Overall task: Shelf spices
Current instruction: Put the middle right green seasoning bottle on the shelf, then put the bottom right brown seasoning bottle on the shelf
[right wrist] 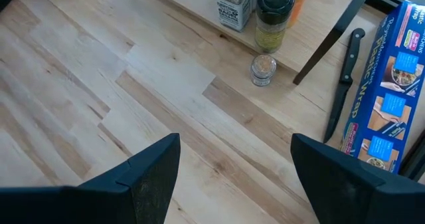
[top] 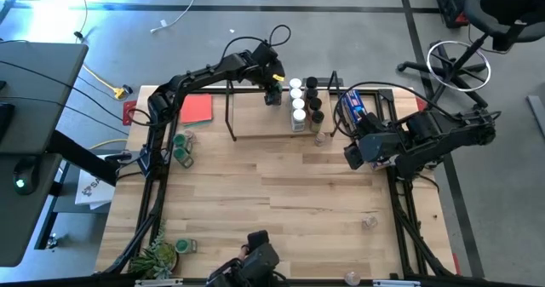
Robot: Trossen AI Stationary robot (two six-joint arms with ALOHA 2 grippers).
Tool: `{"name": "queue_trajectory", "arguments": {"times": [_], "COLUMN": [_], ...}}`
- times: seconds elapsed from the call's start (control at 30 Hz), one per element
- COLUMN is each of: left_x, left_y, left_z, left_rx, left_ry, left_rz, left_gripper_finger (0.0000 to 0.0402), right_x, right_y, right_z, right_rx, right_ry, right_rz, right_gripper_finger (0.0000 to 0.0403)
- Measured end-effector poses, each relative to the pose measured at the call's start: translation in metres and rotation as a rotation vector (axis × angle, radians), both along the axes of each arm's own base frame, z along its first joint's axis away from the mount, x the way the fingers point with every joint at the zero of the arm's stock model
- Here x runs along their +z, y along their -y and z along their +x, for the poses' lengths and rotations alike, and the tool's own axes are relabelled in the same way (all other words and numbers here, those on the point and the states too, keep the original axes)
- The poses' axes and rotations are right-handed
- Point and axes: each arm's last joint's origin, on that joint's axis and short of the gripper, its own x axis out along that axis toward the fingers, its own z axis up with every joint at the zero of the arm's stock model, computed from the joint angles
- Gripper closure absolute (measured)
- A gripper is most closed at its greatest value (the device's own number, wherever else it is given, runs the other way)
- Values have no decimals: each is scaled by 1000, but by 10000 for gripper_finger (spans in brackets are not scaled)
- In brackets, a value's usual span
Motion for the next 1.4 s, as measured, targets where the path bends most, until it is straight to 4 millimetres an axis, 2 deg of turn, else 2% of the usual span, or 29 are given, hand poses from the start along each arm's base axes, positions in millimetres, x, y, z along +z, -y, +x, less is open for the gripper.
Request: {"name": "queue_trajectory", "arguments": {"times": [0.23,0.53,0.7,0.87,1.0,1.1,1.2,1.4], "left_x": [3,15,26,41,40,43,56,91], "left_y": [0,-1,0,8,19,29,38,65], "left_z": [0,3,3,2,-3,-10,-20,-40], "left_rx": [1,6,1,-23,4,73,154,273], "left_ry": [9,51,50,5,-110,-229,-264,-213], "left_rz": [-6,14,20,12,8,35,33,-11], "left_gripper_finger": [173,131,125,125,125,129,132,133], "right_x": [0,0,0,0,0,1,0,-17], "right_y": [0,1,1,0,-5,-23,-48,-123], "right_z": [0,0,0,0,1,0,-1,2], "right_rx": [-4,-8,-7,43,99,225,367,785], "right_ry": [3,6,5,-17,-16,4,14,-51], "right_rz": [-15,-25,-24,-9,35,92,155,268], "right_gripper_finger": [121,121,121,121,121,121,121,121]}}
